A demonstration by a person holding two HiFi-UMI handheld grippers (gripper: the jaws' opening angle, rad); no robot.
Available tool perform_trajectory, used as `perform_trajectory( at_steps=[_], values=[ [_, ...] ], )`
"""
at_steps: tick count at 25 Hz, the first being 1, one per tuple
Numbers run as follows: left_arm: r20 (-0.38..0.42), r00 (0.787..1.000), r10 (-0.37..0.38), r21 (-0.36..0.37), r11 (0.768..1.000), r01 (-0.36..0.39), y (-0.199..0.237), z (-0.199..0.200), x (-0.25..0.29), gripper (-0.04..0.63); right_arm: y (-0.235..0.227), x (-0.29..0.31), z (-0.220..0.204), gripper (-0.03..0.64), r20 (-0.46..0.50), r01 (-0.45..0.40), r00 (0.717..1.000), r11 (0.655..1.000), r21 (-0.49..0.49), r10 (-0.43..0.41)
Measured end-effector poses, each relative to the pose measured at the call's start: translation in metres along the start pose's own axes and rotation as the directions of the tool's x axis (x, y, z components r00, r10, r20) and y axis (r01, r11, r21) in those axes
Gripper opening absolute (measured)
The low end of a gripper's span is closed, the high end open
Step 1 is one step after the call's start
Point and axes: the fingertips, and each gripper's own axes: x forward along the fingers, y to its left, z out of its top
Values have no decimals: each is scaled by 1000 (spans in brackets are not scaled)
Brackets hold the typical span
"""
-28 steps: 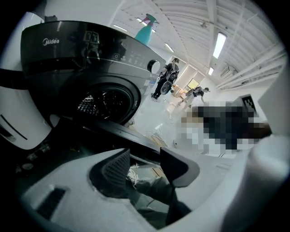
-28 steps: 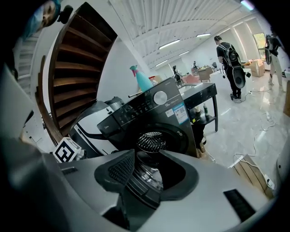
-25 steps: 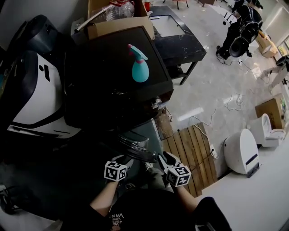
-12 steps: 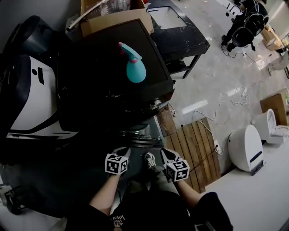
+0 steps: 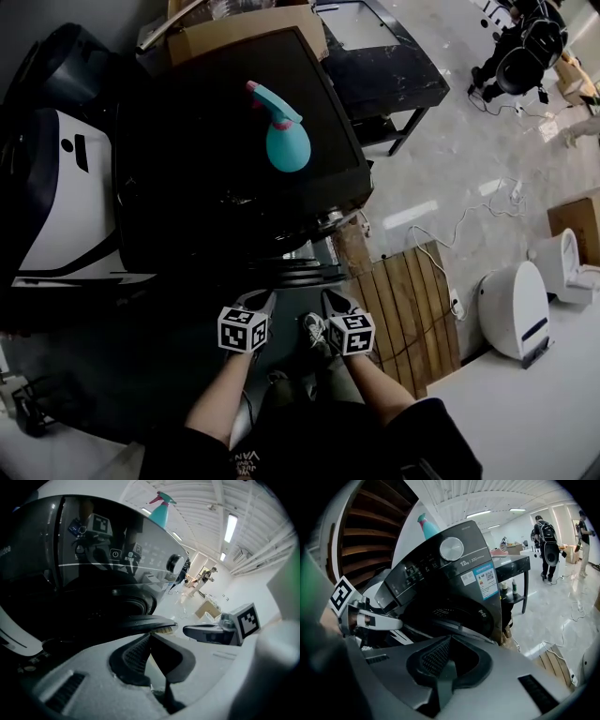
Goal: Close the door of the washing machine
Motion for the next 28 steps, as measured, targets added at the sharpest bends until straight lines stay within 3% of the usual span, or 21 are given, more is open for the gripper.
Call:
perform_trajectory(
  at_steps=[7, 11, 21, 28],
  values=[
    [47, 999, 13, -25, 1000, -11, 9, 20, 7, 11, -16, 27, 25, 0, 58, 33, 998, 997, 68, -37],
    [88, 995, 35, -3, 999, -35, 16, 29, 9, 11, -18, 40, 42, 0, 107, 34, 993, 992, 123, -47],
    [210, 958, 194, -31, 981, -191, 52, 35, -11, 11, -21, 65, 67, 0, 159, 14, 986, 985, 171, -41],
    [224, 948, 227, -58, 974, -220, 65, 36, -10, 11, -21, 74, 79, 2, 171, -12, 985, 984, 175, -18]
  ],
)
